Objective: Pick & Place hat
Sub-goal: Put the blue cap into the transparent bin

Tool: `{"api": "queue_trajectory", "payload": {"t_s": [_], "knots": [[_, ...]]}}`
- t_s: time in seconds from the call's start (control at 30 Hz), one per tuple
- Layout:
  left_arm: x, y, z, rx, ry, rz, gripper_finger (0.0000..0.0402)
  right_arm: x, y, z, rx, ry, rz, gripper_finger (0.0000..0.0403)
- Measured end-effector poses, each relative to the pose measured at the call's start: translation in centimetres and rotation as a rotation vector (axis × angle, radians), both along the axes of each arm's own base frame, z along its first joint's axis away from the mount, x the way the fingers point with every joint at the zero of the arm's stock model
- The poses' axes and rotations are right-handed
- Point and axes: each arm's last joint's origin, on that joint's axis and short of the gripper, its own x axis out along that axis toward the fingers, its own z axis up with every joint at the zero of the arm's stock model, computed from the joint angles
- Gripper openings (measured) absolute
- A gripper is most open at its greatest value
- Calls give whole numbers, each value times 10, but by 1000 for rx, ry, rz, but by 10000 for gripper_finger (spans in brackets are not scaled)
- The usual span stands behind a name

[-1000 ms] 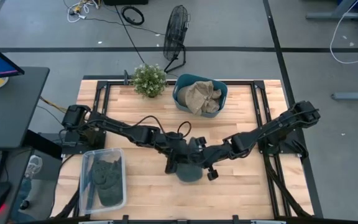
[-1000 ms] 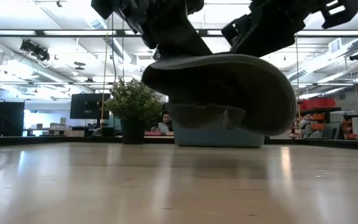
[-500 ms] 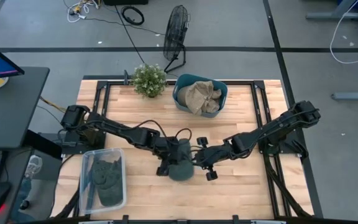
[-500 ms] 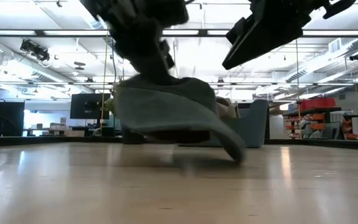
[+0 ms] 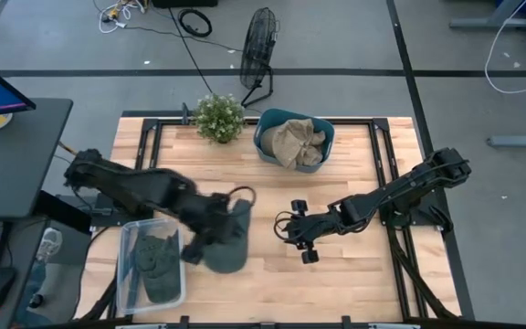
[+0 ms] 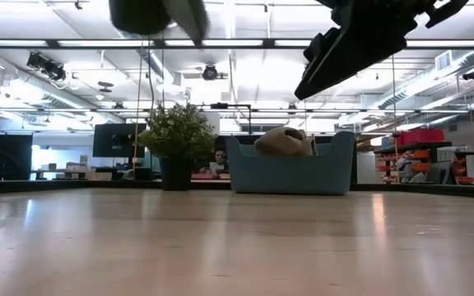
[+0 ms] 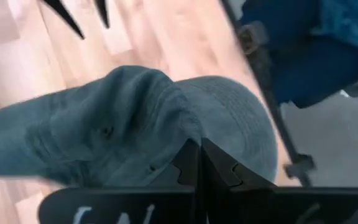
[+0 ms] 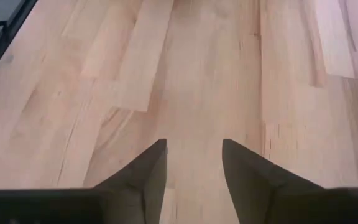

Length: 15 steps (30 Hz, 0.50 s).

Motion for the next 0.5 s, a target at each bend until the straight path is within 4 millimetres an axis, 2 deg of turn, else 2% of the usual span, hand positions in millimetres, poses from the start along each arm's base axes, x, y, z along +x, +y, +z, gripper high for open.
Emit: {"api": "queue_trajectory", "payload": {"t_s": [0.1, 0.2, 0.37, 0.5], "knots": [[-26, -9, 29, -31, 3, 2, 4, -1, 0, -1, -6, 9, 3, 158], [-53, -15, 47, -90, 19, 33, 4, -1, -1, -1, -10, 20, 2, 155], [-95, -22, 49, -97, 177, 134, 3, -2, -1, -2, -10, 22, 2, 153], [-117, -32, 40, -53, 277, 175, 3, -2, -1, -2, -10, 21, 3, 153]]}}
